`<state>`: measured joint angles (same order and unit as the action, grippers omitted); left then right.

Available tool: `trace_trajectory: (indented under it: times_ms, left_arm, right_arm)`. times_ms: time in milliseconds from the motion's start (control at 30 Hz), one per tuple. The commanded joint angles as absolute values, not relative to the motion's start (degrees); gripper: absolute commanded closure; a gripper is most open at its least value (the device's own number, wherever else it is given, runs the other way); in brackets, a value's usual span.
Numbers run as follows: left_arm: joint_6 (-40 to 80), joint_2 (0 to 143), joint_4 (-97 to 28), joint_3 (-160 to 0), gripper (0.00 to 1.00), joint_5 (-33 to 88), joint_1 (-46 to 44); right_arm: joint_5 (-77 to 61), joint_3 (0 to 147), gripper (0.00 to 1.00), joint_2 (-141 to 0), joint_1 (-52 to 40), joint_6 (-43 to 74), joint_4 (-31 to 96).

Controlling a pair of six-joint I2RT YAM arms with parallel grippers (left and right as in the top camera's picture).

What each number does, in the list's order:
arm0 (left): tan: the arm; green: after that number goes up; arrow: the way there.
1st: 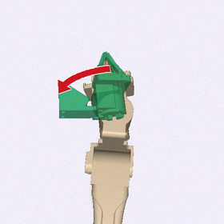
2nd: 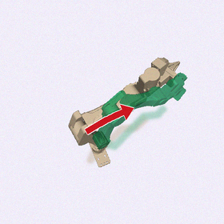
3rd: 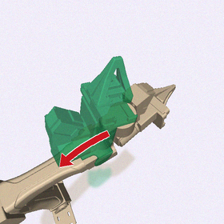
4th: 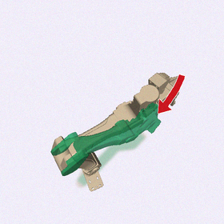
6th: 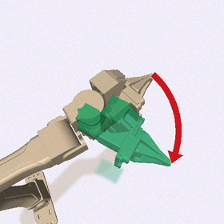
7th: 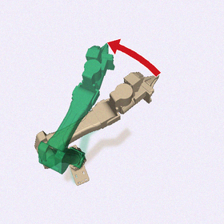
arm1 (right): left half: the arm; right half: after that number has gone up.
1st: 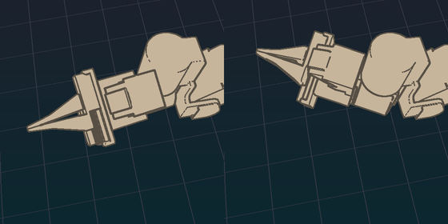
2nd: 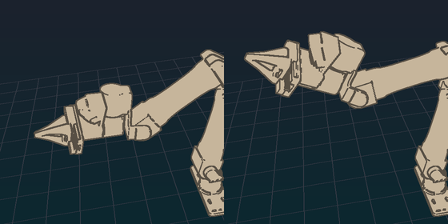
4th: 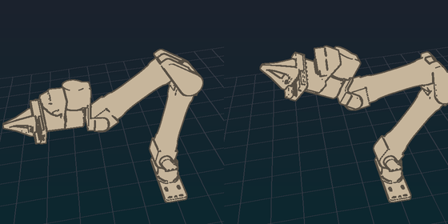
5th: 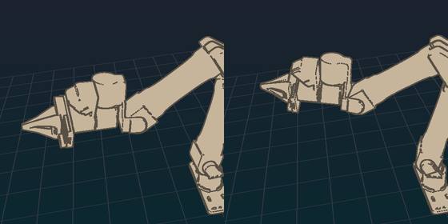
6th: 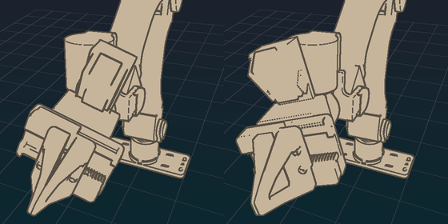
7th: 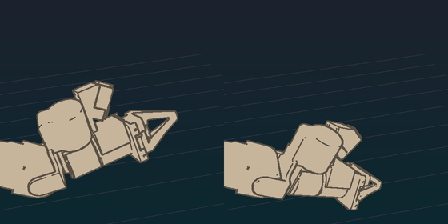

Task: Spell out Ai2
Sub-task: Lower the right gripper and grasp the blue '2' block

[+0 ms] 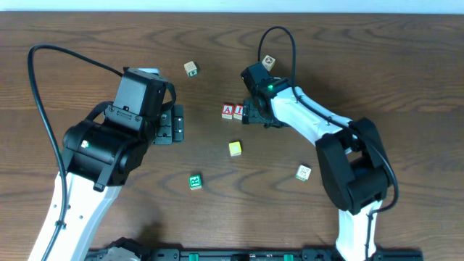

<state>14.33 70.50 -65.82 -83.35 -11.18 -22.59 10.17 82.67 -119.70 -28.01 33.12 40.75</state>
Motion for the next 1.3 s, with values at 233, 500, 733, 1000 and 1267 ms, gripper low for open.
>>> trace_trajectory:
  times_ms: [233, 500, 733, 1000, 1267]
  left_arm:
    - [14.3, 70.4, -66.0, -83.7, 0.05, -12.0, -22.5]
    - [14.3, 70.4, -66.0, -83.7, 0.05, -12.1, -22.5]
    - [14.3, 70.4, -66.0, -83.7, 0.05, -12.0, -22.5]
    - [14.3, 70.4, -66.0, -83.7, 0.05, -12.1, -22.5]
    - [14.3, 70.4, -66.0, -83.7, 0.05, -12.1, -22.5]
  right_arm:
    - [12.2, 83.4, 0.05, -119.6, -27.6, 33.1, 37.2]
    - [12.0, 83.4, 0.05, -119.6, -27.6, 33.2, 35.7]
    - [11.1, 83.4, 0.05, -119.6, -27.6, 33.8, 34.9]
    - [11.2, 83.4, 0.05, -119.6, -27.6, 33.8, 34.9]
    - [19.5, 83.5, 0.04, -115.0, -27.7, 33.8, 36.9]
